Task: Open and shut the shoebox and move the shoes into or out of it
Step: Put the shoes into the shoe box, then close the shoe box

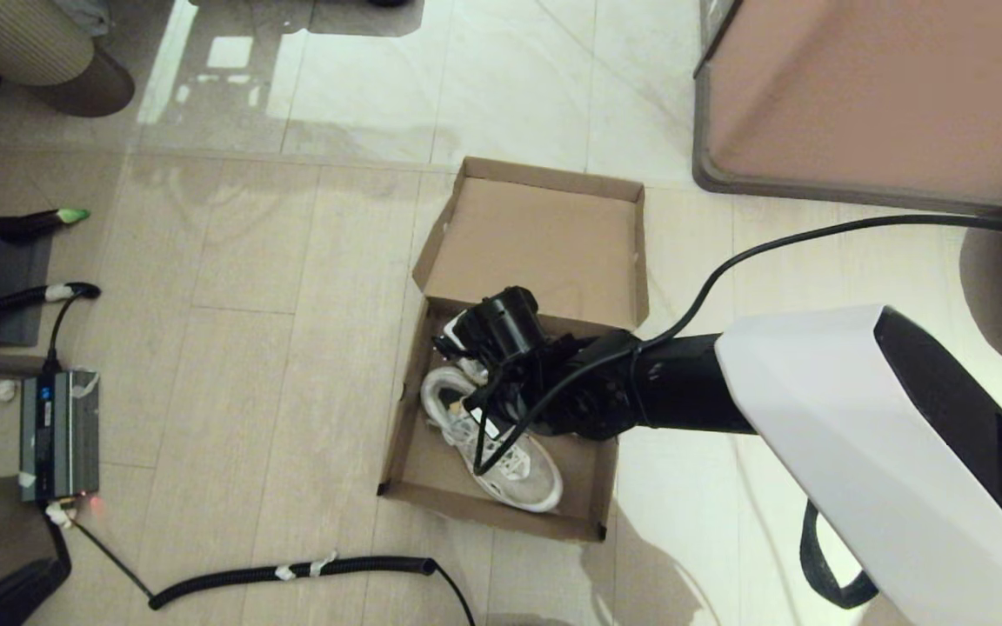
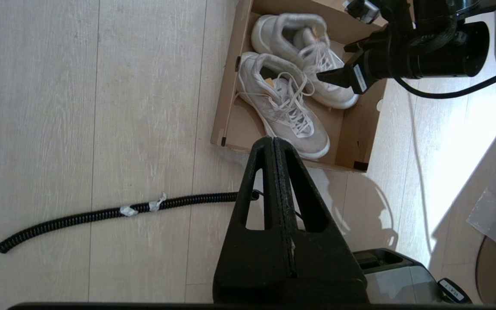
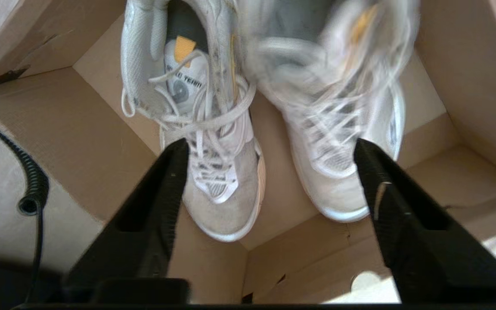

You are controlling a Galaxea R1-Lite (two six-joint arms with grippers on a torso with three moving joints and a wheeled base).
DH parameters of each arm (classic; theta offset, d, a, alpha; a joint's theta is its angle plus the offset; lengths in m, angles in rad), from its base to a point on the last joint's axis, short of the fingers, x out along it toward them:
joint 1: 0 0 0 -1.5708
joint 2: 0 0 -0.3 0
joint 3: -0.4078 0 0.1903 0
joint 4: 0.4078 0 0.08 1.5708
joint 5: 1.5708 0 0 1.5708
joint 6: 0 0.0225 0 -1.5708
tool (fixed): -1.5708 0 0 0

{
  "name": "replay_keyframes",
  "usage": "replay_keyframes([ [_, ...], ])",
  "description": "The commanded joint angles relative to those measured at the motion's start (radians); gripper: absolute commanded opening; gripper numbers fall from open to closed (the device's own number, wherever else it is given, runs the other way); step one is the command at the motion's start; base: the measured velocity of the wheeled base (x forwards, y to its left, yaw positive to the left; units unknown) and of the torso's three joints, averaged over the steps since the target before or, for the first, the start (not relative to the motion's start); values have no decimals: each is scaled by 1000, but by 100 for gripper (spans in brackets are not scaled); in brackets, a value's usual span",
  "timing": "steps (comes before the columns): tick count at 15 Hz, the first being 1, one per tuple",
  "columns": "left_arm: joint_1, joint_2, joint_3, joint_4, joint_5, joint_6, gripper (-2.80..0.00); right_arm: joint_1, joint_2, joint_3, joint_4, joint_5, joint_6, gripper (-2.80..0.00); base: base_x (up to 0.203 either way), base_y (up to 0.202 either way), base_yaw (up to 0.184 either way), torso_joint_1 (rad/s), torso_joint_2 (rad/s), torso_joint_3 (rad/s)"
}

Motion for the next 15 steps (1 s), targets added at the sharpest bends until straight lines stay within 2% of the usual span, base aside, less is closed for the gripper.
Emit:
replay_keyframes([
  [1,0,-1,-2,-1,-1,-1,-280,0,-40,47,3,-1,65,0,0,0,0,0,0,0],
  [4,-1,-4,0,8,-2,-1,-280,0,-70,118,7,-5,214,0,0,0,0,0,0,0],
  [5,0,-5,0,18,-5,-1,-280,0,-84,139,14,-7,244,-280,0,0,0,0,0,0],
  [11,-1,-3,-9,22,-10,0,-280,-20,-122,244,57,-5,449,-280,0,0,0,0,0,0],
  [15,-1,54,-59,18,-10,-1,-280,-75,-118,277,57,0,542,-280,0,0,0,0,0,0],
])
